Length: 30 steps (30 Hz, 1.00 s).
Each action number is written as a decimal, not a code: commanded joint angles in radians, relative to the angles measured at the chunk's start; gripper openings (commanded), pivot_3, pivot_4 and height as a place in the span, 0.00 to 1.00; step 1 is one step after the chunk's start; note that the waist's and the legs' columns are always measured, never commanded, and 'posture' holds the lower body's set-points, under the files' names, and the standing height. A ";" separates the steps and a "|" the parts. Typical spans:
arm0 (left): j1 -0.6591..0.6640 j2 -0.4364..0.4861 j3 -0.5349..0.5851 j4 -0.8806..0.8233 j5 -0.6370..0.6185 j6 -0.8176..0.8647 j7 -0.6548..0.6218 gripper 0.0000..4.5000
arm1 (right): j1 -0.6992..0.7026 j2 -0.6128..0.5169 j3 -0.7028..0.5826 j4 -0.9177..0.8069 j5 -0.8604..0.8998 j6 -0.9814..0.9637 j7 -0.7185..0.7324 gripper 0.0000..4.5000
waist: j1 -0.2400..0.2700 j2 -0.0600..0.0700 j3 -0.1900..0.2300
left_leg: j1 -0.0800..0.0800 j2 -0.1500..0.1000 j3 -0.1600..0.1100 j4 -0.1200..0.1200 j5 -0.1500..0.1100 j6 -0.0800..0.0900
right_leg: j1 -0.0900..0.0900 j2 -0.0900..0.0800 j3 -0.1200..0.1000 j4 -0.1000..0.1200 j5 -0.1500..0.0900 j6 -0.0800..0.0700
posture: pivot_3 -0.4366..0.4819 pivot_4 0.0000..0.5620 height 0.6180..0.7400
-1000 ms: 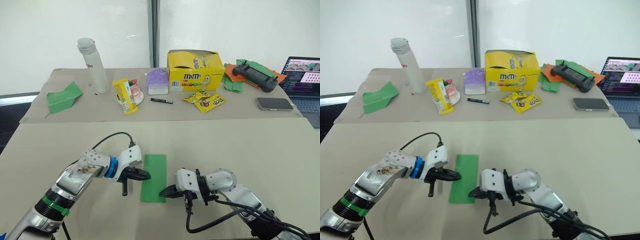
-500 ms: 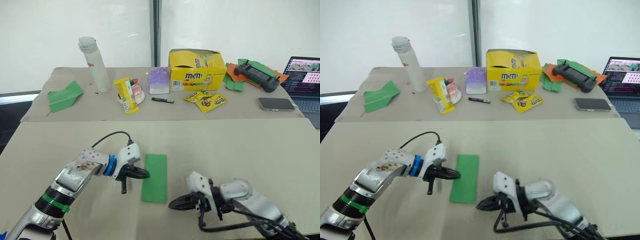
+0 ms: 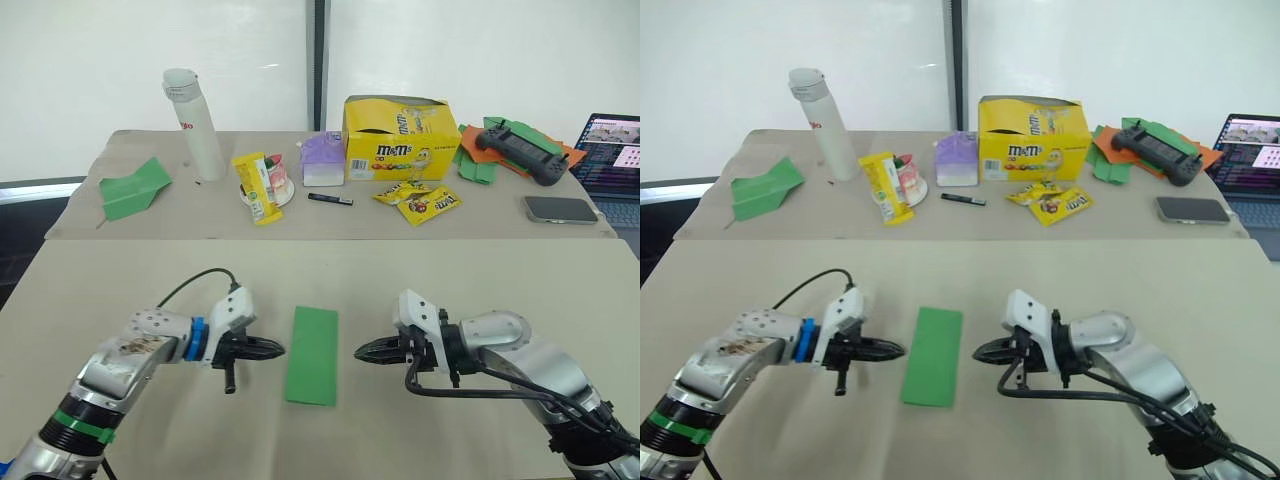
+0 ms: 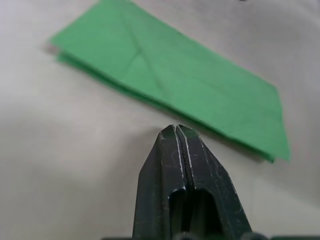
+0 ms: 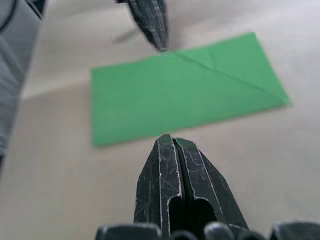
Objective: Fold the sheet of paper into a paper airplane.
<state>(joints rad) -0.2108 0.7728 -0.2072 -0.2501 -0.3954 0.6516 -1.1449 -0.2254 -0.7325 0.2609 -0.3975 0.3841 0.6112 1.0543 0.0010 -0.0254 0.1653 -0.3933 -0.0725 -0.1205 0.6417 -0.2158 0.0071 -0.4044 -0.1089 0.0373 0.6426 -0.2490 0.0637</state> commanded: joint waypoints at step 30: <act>-0.410 -0.373 -0.350 0.431 0.274 -0.260 -0.071 0.00 | 0.220 -0.077 -0.326 -0.126 -0.102 0.115 -0.357 0.00 | 0.005 0.000 0.000 | -0.002 -0.001 0.010 0.003 0.000 0.001 | 0.000 0.000 0.002 0.001 0.001 0.001 | 0.48 0.27 1.00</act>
<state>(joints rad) -0.6230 0.3931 -0.5345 0.1693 -0.1556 0.3906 -1.2099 0.0012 -0.8258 -0.0220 -0.4829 0.2763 0.7084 0.7346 0.0059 -0.0258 0.1655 -0.3948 -0.0730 -0.1108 0.6449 -0.2159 0.0077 -0.4040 -0.1085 0.0389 0.6434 -0.2481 0.0650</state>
